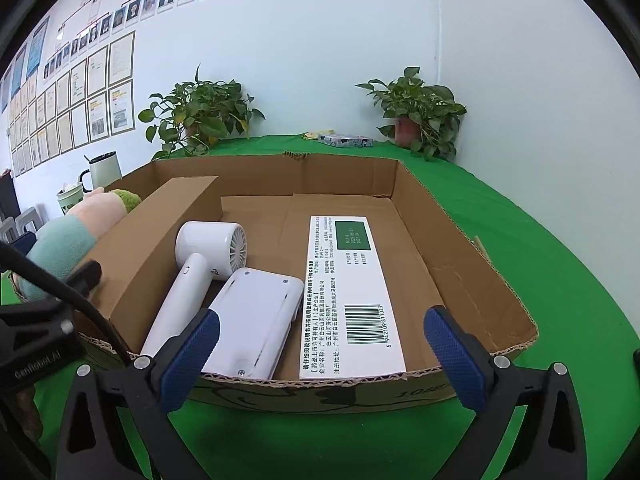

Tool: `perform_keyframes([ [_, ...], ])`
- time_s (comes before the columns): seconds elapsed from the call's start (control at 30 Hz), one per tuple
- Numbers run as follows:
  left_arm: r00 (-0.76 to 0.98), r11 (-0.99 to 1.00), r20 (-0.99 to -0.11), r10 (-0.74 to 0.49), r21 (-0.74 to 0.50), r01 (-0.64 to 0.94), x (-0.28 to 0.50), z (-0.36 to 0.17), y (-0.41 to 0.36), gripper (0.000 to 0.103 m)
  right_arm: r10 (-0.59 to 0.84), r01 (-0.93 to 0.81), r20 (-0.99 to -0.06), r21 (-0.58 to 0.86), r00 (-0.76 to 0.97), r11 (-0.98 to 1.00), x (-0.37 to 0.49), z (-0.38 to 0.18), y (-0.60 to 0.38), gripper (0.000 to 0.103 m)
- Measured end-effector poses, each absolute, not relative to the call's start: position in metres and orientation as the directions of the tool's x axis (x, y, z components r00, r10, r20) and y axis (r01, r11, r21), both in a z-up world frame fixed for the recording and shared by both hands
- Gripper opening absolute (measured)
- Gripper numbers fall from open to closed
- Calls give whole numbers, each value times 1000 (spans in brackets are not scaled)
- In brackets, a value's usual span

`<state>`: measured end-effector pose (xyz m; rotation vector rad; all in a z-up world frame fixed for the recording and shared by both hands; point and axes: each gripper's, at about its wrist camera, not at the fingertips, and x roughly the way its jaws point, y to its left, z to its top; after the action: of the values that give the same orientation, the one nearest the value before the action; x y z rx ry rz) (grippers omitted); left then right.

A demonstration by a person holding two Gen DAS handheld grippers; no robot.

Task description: Organize objects

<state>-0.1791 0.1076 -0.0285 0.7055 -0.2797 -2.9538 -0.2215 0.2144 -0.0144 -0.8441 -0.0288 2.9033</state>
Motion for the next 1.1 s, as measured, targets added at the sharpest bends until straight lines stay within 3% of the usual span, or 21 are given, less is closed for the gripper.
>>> perform_keyframes([
  [1.1,-891,-986,-437,-119,154,56,-173,-26,104,103,119,-108,-533,-51,-838,-993,-222,-15,215,103],
])
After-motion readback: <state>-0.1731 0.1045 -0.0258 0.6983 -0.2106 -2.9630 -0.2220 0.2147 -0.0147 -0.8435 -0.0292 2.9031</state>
